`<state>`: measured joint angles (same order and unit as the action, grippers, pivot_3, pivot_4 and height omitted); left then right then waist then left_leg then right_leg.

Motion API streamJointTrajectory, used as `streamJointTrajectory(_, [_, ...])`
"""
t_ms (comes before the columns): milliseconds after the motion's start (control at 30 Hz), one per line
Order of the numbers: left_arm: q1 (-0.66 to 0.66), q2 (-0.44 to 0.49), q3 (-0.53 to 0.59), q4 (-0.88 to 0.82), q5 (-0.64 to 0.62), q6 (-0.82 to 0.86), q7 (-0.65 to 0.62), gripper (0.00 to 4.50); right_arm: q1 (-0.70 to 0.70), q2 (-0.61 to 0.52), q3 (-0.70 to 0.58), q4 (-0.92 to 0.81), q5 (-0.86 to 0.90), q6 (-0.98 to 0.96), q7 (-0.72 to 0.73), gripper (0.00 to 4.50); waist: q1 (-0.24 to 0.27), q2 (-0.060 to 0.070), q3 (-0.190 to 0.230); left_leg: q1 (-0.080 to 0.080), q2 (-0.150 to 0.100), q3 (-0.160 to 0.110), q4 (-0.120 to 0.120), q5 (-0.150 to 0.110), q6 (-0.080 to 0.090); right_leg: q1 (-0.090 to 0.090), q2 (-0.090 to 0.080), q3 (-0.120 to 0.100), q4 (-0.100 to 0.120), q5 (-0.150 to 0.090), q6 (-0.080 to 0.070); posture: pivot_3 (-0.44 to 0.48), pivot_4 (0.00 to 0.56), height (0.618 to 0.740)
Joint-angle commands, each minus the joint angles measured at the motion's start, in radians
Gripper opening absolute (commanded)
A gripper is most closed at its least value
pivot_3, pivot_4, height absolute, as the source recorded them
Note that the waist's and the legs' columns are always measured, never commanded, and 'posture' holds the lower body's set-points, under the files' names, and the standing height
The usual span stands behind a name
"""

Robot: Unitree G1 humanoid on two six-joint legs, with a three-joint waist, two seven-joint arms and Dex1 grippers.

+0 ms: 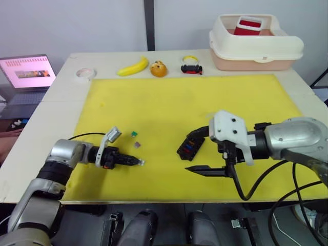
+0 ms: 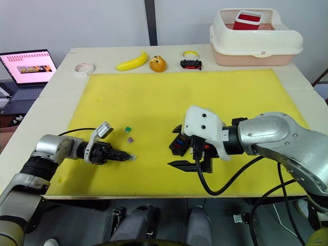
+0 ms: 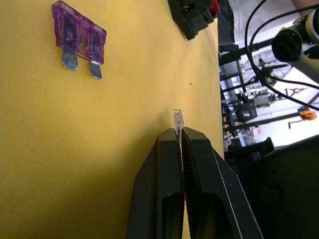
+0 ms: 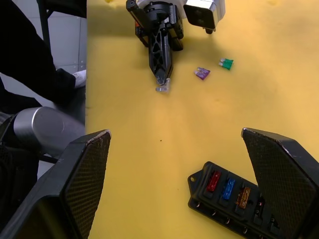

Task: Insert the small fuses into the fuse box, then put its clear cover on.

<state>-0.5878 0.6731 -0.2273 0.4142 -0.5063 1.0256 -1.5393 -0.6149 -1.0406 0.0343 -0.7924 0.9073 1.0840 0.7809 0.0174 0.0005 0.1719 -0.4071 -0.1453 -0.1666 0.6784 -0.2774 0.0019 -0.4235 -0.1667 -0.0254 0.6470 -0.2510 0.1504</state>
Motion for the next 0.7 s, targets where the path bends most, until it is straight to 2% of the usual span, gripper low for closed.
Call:
streamJointTrajectory(33, [-0.005,-0.007,0.036,-0.012,-0.005,-0.004,0.047,0.02,-0.006,0.010,-0.015,-0.013,0.007,-0.009,-0.012,4.50,0.000,0.000,0.000,0.000,0.000,0.000,0.000,0.000,0.000,0.000,0.000,0.000,0.000,0.000,0.000,0.000,0.150,0.740])
streamJointTrajectory(167, [-0.061,-0.016,0.090,-0.111,-0.052,-0.021,0.051,0.02,0.007,0.045,-0.050,0.009,0.079,0.030,-0.055,4.50,0.004,-0.002,0.001,0.000,0.000,0.000,0.000,0.000,0.000,0.000,0.000,0.000,0.000,0.000,0.000,0.000,0.150,0.740])
streamJointTrajectory(267, [-0.122,-0.030,0.115,-0.233,-0.087,-0.064,0.048,0.02,0.000,0.119,-0.102,0.068,0.211,0.087,-0.158,4.50,0.009,-0.006,0.004,-0.002,0.000,-0.001,0.001,0.000,-0.001,-0.001,0.000,0.000,0.000,0.000,0.000,0.000,0.150,0.740])
streamJointTrajectory(433, [-0.235,-0.096,0.151,-0.349,-0.150,-0.099,0.080,0.02,-0.053,0.203,-0.138,0.158,0.398,0.139,-0.350,4.50,0.005,-0.006,0.004,-0.002,0.000,0.000,0.000,0.003,-0.005,-0.001,0.000,0.000,-0.004,0.000,-0.001,0.000,0.150,0.740])
streamJointTrajectory(700, [-0.278,-0.120,0.127,-0.401,-0.143,-0.199,0.073,0.02,-0.095,0.197,-0.143,0.237,0.614,0.126,-0.548,4.50,-0.019,-0.006,0.004,-0.002,0.001,0.000,-0.001,0.003,-0.006,-0.002,0.001,0.000,-0.004,0.000,-0.001,0.000,0.150,0.740])
